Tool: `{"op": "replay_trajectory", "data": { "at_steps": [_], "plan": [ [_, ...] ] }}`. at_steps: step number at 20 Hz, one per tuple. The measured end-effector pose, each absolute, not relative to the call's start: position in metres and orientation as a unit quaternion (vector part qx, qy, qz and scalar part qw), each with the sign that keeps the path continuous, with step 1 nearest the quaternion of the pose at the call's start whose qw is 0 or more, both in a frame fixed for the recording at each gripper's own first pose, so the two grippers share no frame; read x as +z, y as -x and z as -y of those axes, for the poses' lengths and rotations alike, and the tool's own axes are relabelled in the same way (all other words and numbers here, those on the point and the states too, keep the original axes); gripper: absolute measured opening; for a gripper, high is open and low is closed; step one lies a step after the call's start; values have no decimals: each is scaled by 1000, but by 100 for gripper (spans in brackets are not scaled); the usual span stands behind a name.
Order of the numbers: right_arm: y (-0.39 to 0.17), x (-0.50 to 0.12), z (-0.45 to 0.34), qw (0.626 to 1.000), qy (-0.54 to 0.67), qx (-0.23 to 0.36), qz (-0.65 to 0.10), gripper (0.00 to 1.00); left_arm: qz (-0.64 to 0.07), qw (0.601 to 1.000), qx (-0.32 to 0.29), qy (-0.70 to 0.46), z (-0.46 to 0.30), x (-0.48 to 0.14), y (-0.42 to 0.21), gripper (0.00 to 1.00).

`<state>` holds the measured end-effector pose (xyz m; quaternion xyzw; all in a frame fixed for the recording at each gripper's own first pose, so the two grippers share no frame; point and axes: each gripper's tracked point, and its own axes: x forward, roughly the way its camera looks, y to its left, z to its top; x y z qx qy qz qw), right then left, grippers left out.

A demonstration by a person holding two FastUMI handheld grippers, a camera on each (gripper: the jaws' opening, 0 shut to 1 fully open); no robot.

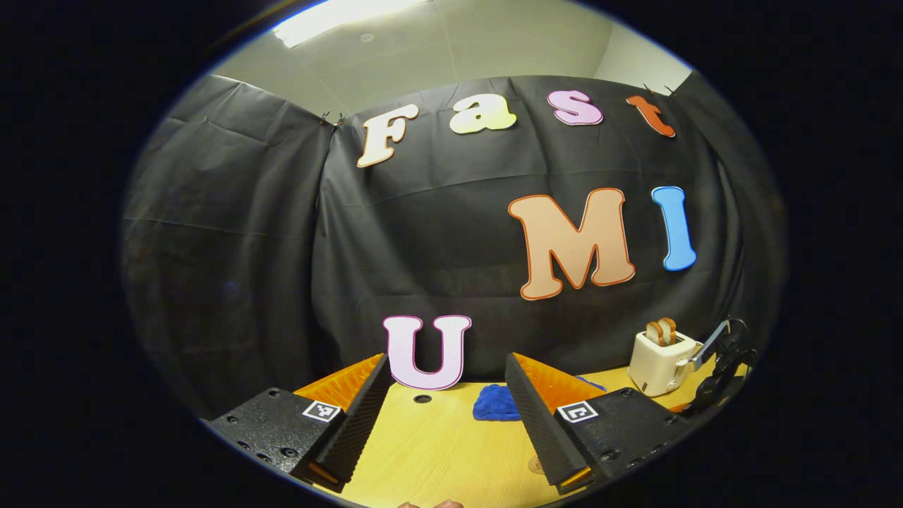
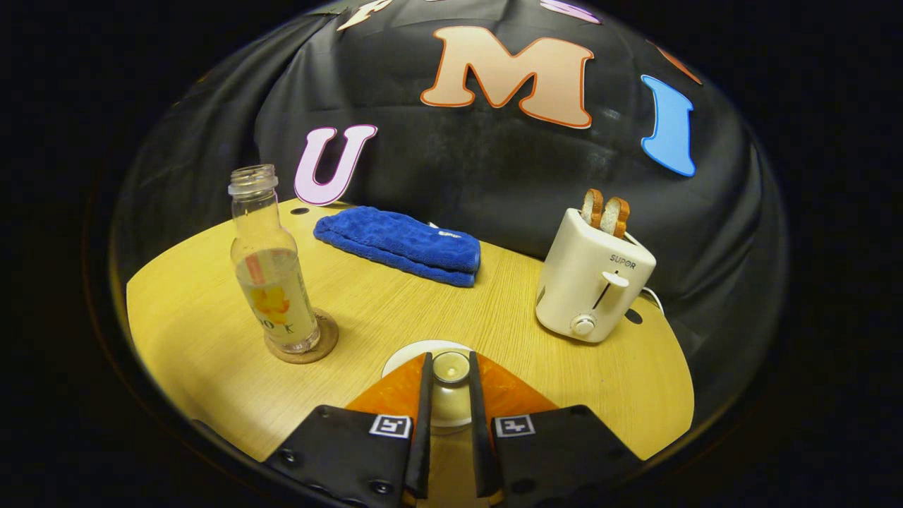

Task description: Open the teacup lid with one hand, grasp the water bottle and pour water into the teacup with the other hand; after pouring, place the water bottle on the coaster and then close the teacup lid.

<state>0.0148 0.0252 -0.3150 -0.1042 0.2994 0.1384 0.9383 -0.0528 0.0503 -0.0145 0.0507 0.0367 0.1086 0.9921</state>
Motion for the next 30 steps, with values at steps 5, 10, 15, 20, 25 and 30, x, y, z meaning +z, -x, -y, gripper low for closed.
{"op": "replay_trajectory", "data": {
  "at_steps": [5, 10, 15, 20, 25, 30],
  "plan": [
    [-17, -306, -16, 940, 68, 128, -308, 29, -30, 997, 59, -36, -24, -38, 46, 95],
    [-19, -280, 4, 944, 40, 111, -310, 28, -54, 998, 23, -18, -4, -86, 40, 97],
    [-18, -245, 33, 952, 24, 70, -298, 27, -100, 995, -23, -8, 16, -142, 40, 98],
    [-7, -229, 58, 955, 16, 36, -295, 27, -115, 991, -72, 12, 39, -173, 37, 98],
    [4, -219, 75, 954, 20, 8, -298, 29, -153, 982, -108, 16, 59, -217, 36, 99],
    [17, -214, 86, 953, 26, -14, -301, 28, -190, 972, -142, -5, 75, -261, 37, 99]
  ]
}}
